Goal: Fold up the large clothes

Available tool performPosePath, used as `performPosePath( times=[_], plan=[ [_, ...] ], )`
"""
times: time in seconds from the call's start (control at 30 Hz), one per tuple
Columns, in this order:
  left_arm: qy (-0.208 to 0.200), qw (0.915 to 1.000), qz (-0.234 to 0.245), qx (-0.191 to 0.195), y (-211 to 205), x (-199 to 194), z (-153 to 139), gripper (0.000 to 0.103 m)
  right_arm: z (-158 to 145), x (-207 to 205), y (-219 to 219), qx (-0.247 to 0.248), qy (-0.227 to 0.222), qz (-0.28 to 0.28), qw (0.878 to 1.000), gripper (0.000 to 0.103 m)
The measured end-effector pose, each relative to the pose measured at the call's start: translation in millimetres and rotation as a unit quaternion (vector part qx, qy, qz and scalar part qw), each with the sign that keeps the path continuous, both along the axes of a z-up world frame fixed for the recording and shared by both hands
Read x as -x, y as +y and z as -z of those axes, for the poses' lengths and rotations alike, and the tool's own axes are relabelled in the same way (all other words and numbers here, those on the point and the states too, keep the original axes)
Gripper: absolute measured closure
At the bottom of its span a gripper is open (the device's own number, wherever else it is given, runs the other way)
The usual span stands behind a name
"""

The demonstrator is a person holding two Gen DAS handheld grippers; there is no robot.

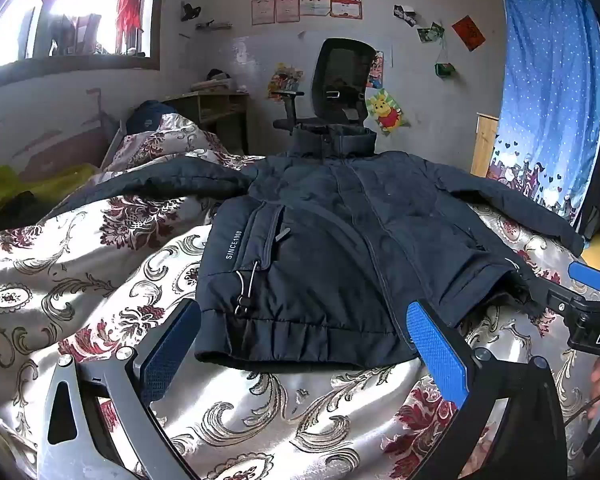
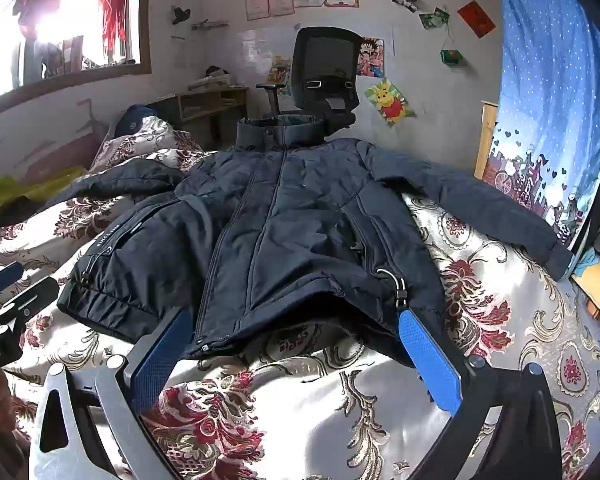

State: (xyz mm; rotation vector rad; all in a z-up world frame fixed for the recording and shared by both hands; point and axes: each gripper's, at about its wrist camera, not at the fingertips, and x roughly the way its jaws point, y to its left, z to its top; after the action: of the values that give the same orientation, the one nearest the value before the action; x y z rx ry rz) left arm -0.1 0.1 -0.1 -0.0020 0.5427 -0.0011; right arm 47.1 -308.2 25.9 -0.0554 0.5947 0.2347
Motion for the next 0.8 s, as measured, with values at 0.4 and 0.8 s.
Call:
performPosePath(
  times=[0.4,0.8],
  plan=[
    [-0.001,1.0000,0.000,-0.001,0.0,0.0,-0.1,0.002,-1.4,2.2,0.8,0.000,-0.001,0.000,1.000,0.000],
    [-0.001,1.0000,0.000,-0.001,0.0,0.0,-0.1,0.002,0.1,0.2,-1.3,-0.001,0.001,0.001,1.000,0.000]
  ],
)
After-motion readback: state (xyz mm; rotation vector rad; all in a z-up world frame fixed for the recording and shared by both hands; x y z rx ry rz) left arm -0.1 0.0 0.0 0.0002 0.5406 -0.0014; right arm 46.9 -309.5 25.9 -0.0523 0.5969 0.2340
